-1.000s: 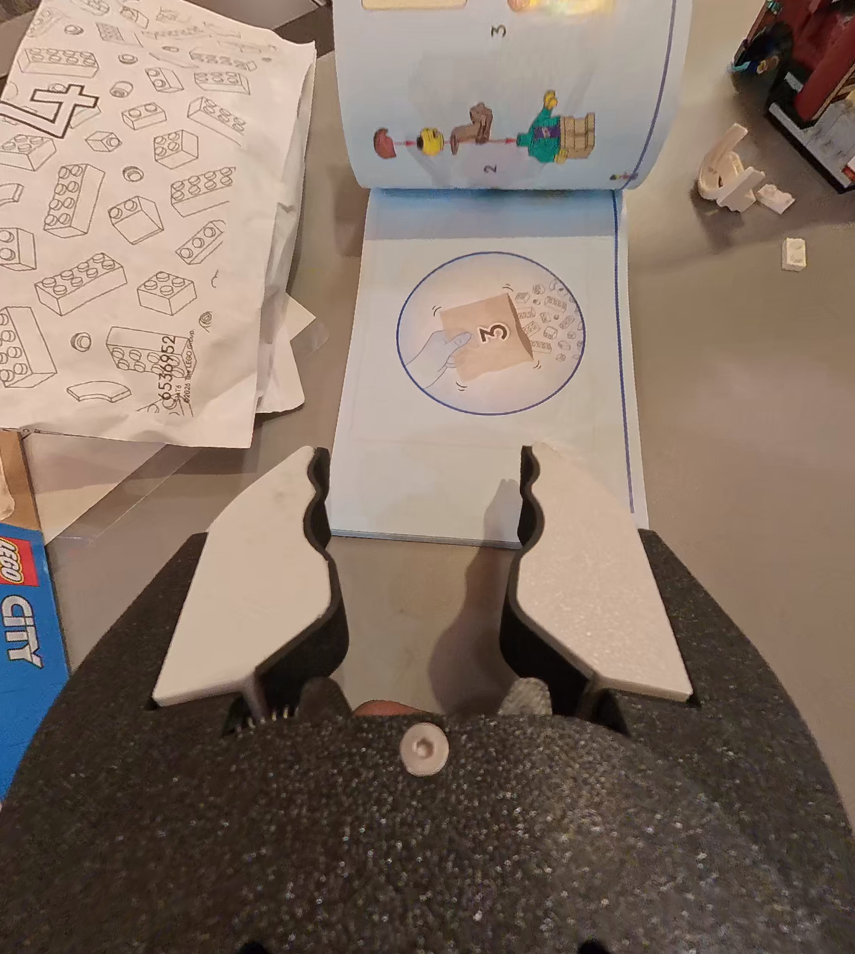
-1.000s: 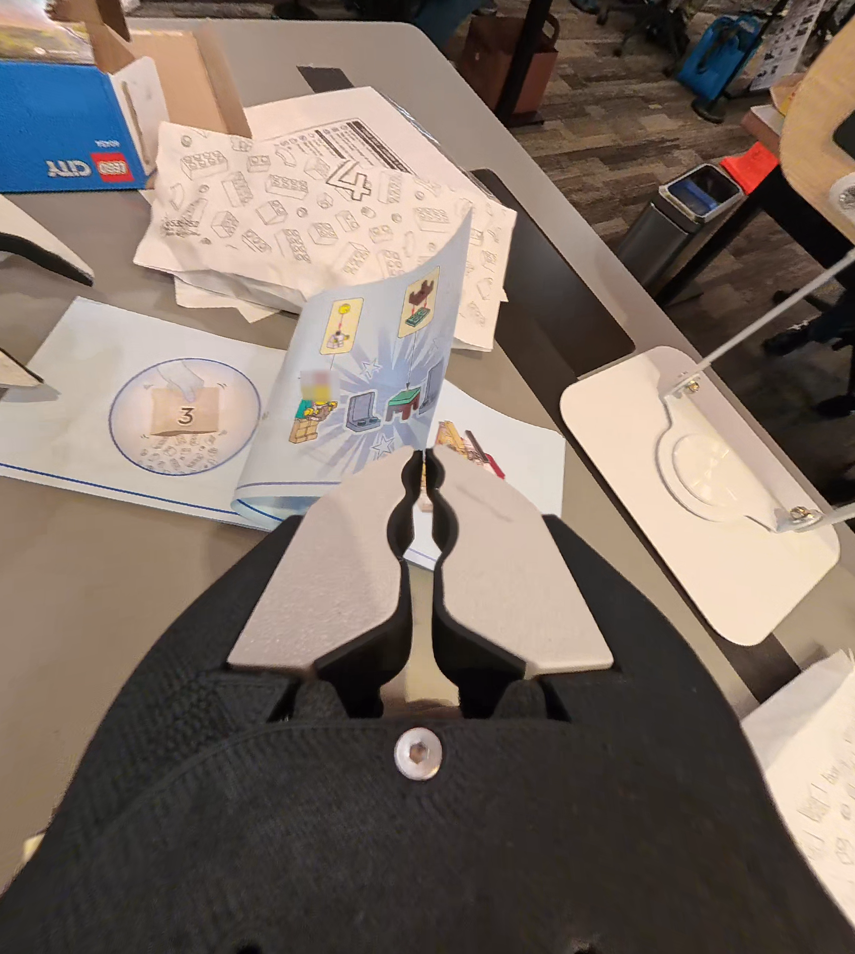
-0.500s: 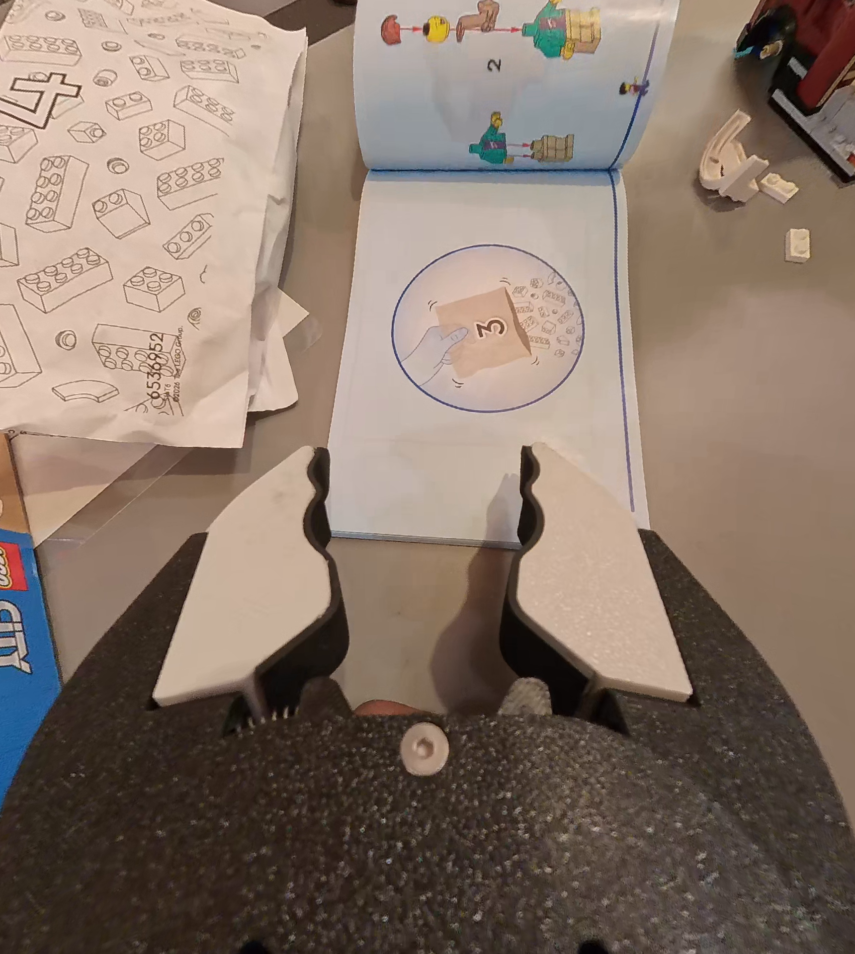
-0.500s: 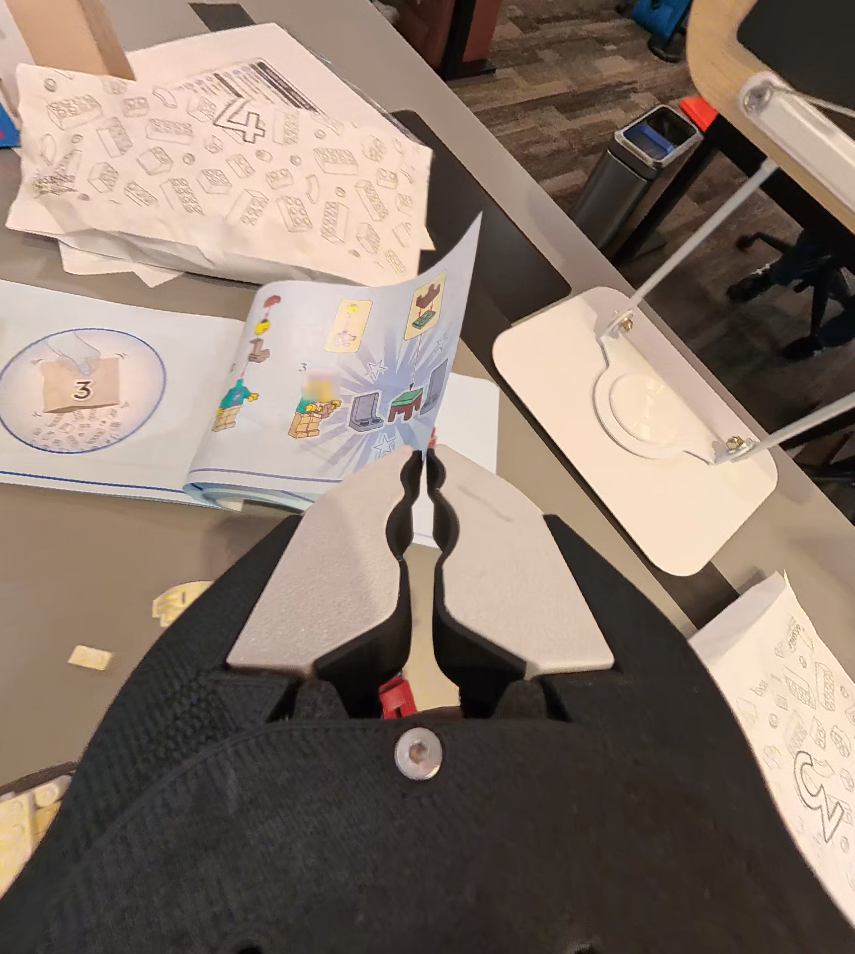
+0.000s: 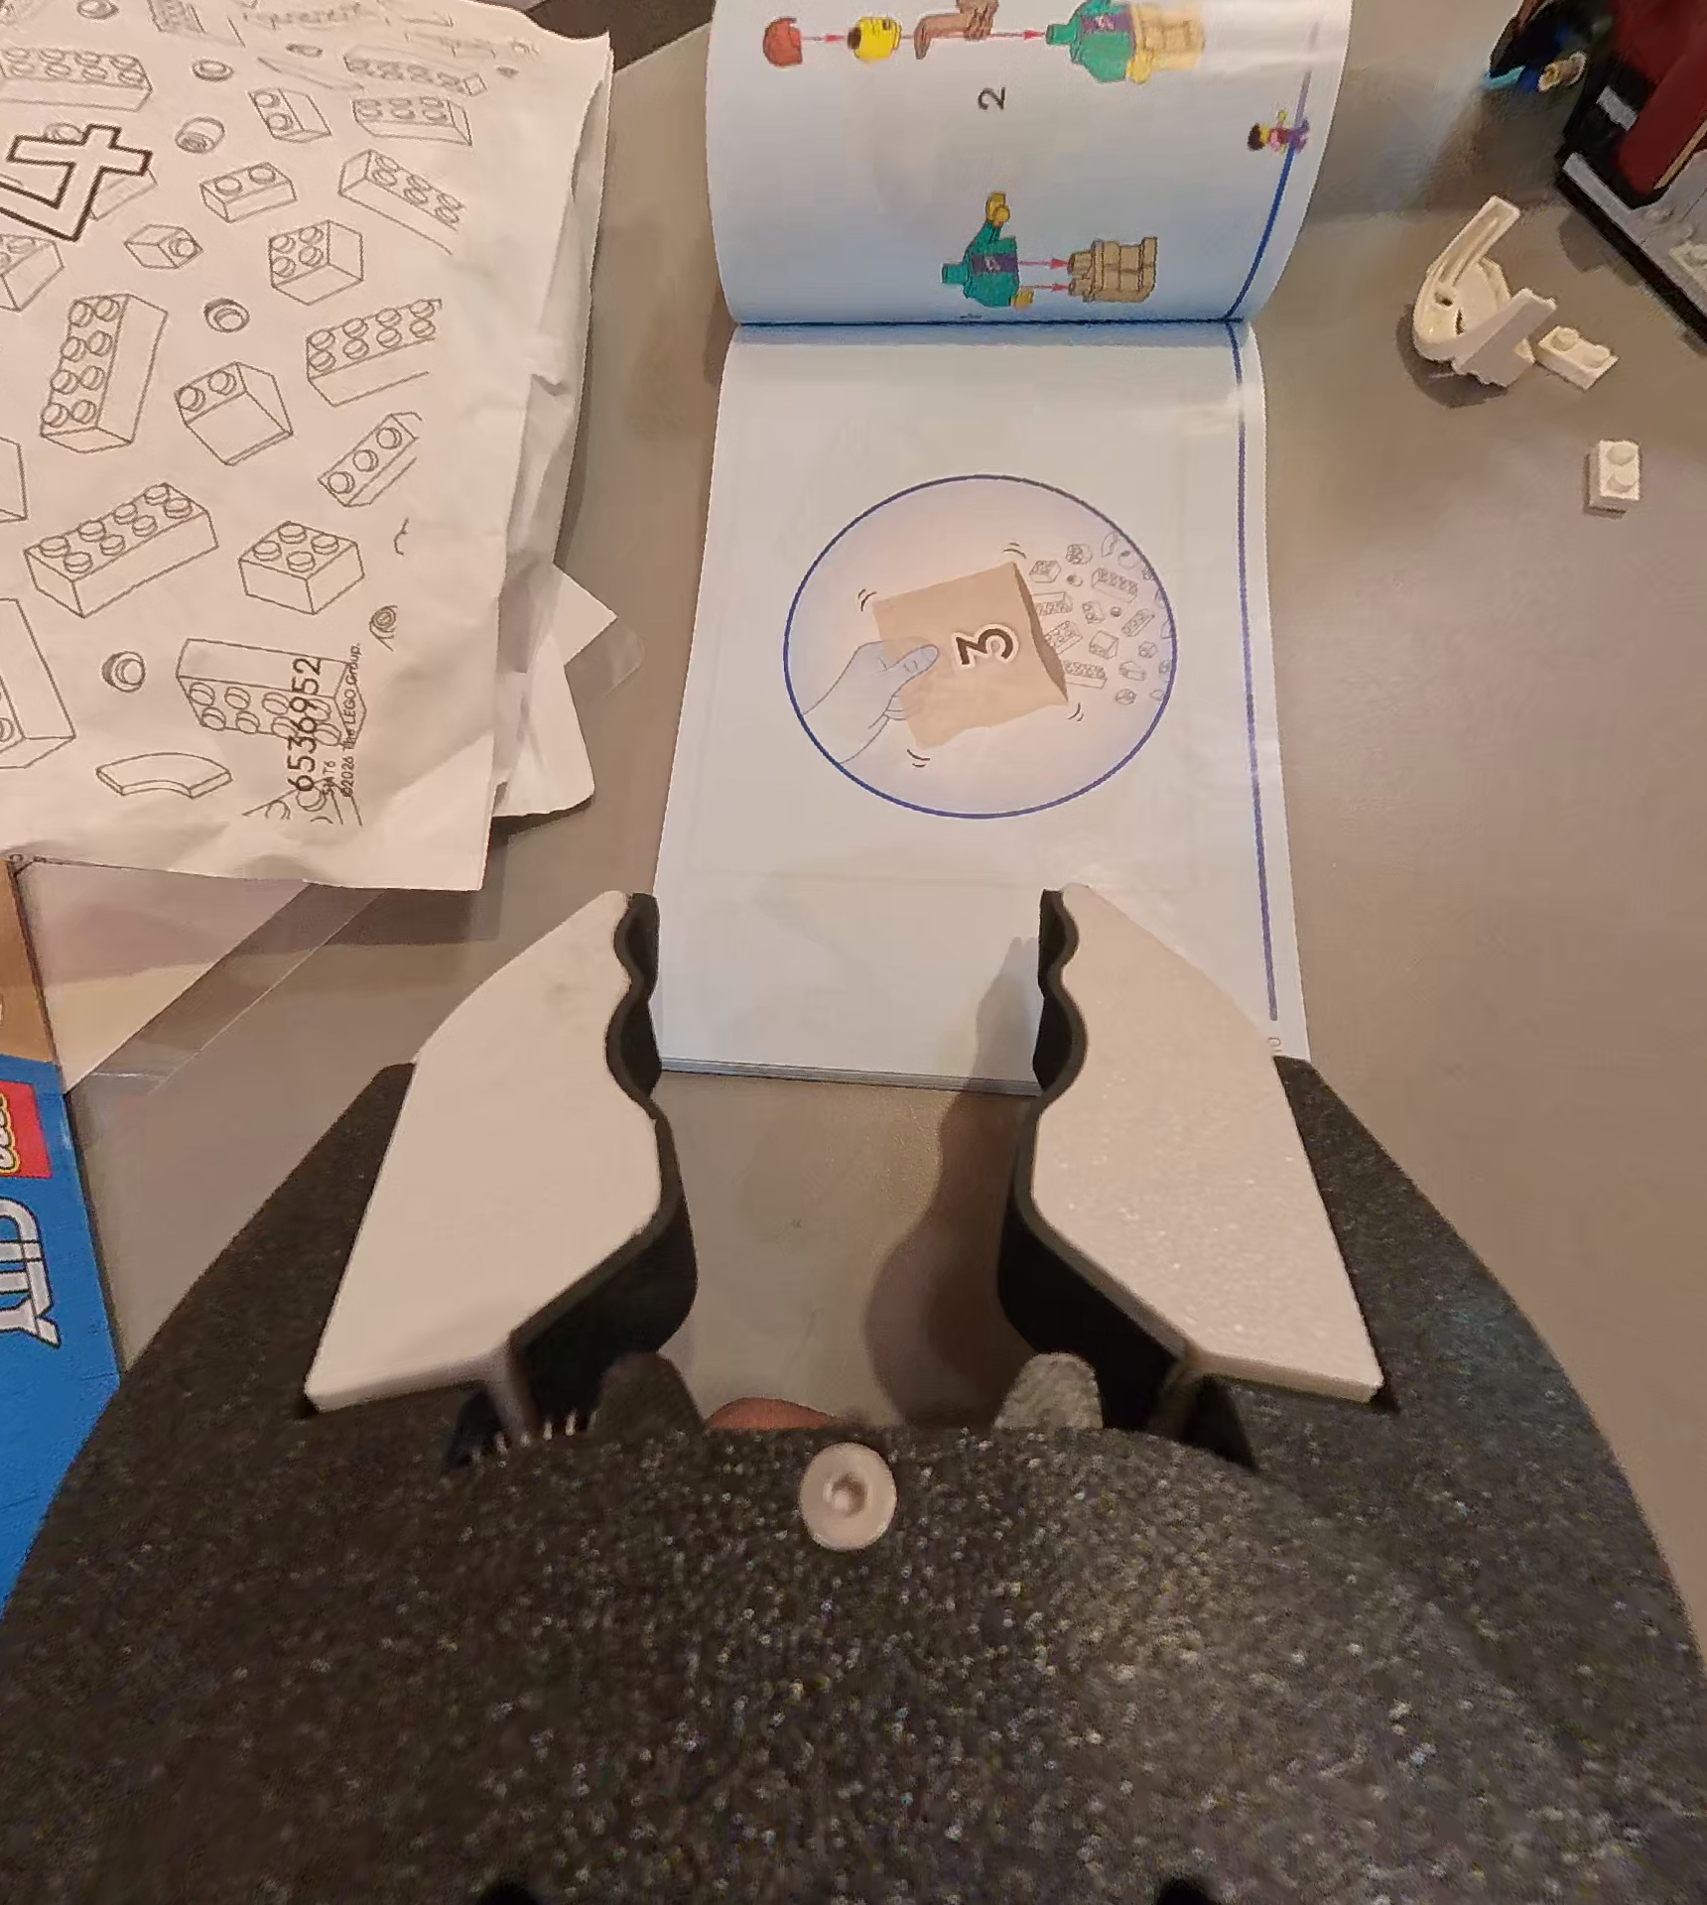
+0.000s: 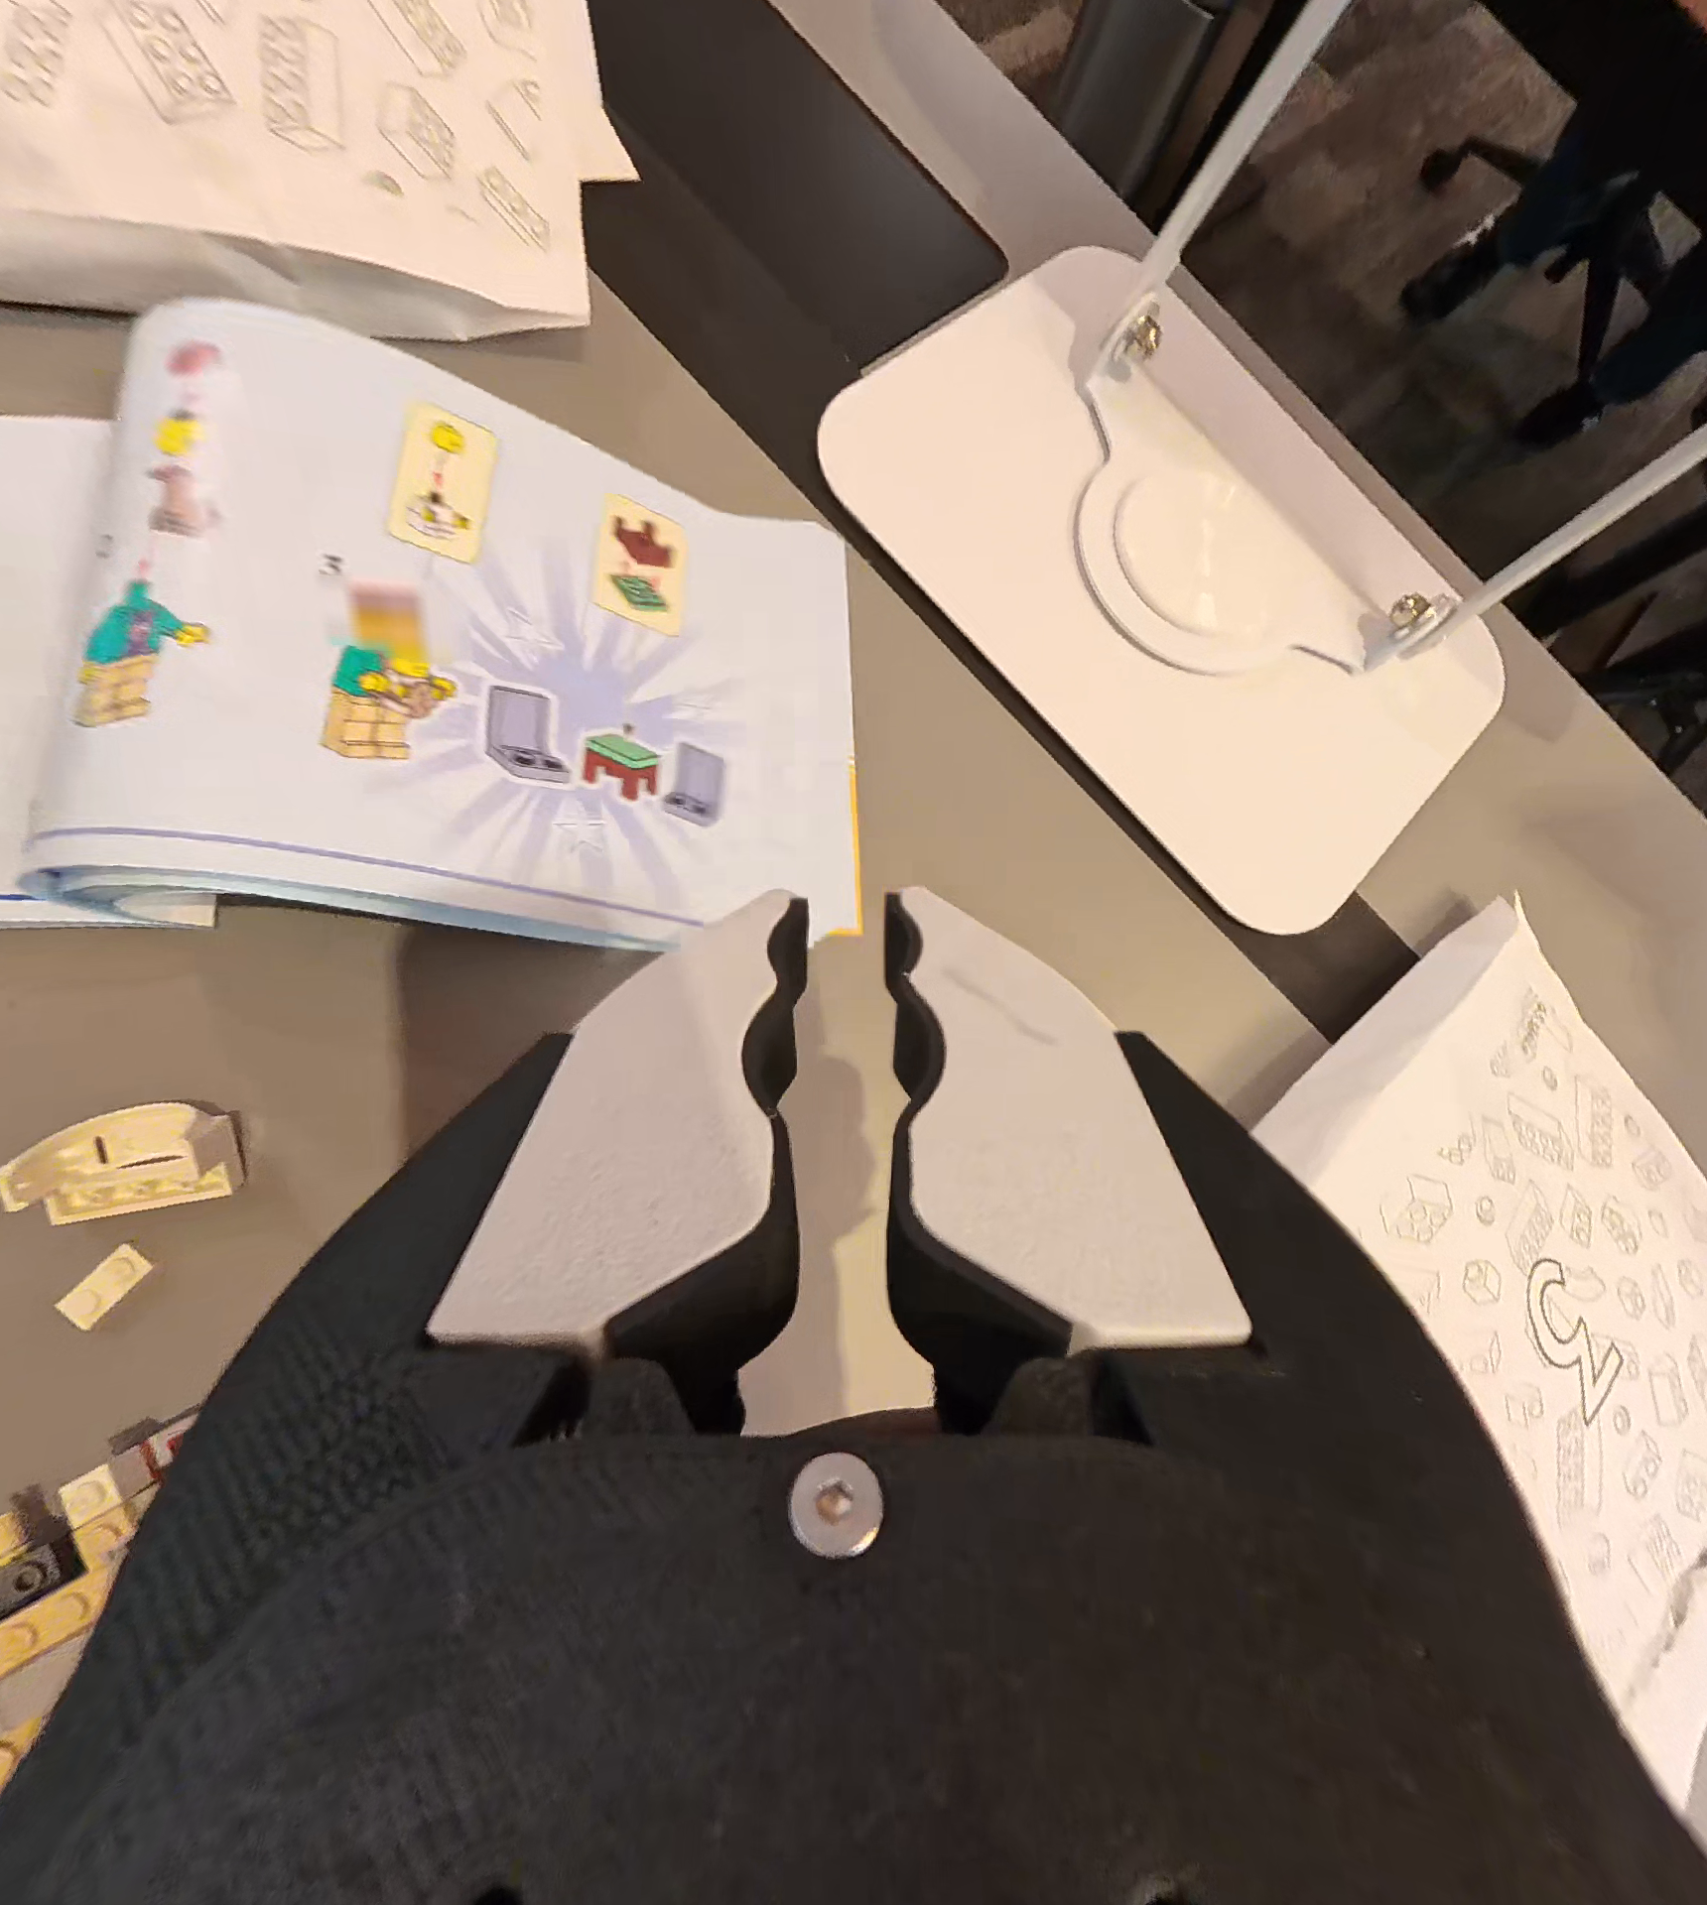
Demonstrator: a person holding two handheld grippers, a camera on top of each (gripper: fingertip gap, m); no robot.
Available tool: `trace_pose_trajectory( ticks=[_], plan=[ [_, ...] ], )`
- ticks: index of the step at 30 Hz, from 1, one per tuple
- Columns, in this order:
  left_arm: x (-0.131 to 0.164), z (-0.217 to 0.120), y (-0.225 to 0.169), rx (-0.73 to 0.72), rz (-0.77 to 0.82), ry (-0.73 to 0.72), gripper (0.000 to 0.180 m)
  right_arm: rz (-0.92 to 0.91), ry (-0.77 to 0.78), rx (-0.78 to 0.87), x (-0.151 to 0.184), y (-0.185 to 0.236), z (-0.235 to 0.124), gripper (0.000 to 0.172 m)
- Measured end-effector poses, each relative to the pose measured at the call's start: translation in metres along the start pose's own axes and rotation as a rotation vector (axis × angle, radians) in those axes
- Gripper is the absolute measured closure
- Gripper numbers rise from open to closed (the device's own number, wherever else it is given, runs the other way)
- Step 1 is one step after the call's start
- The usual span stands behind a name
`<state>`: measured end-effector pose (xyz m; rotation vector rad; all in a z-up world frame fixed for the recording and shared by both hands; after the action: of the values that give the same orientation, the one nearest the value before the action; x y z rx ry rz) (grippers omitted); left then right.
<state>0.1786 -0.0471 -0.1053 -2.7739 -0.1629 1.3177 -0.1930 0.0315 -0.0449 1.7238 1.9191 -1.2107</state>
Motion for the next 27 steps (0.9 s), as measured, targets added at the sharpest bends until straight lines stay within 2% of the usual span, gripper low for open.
trace_pose_trajectory(
  ticks=[8,18,22,27],
  plan=[
    [-0.001,0.000,0.000,-0.010,0.009,-0.010,0.109,-0.004,-0.082,0.024,-0.006,0.004,-0.031,0.154],
    [-0.002,-0.001,0.000,-0.023,0.014,-0.022,0.109,-0.068,-0.188,-0.102,-0.006,0.052,-0.085,0.154],
    [-0.006,-0.001,-0.004,-0.019,0.042,-0.045,0.110,-0.066,-0.198,-0.162,0.011,0.068,-0.102,0.154],
    [-0.013,0.000,-0.012,-0.008,0.099,-0.100,0.109,0.028,-0.238,-0.169,0.050,0.068,-0.119,0.156]
  ],
)
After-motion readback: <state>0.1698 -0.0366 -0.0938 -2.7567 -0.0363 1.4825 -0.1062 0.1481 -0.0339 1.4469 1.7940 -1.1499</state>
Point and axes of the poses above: each gripper's, where its closed fingertips meet, z out along the fingers, x out of its underside, y = z × x across the jaws, the point moved 9 cm from there along -z, back along the fingers, and after that the axes turned 15 degrees about x, right-handed, at the moved point
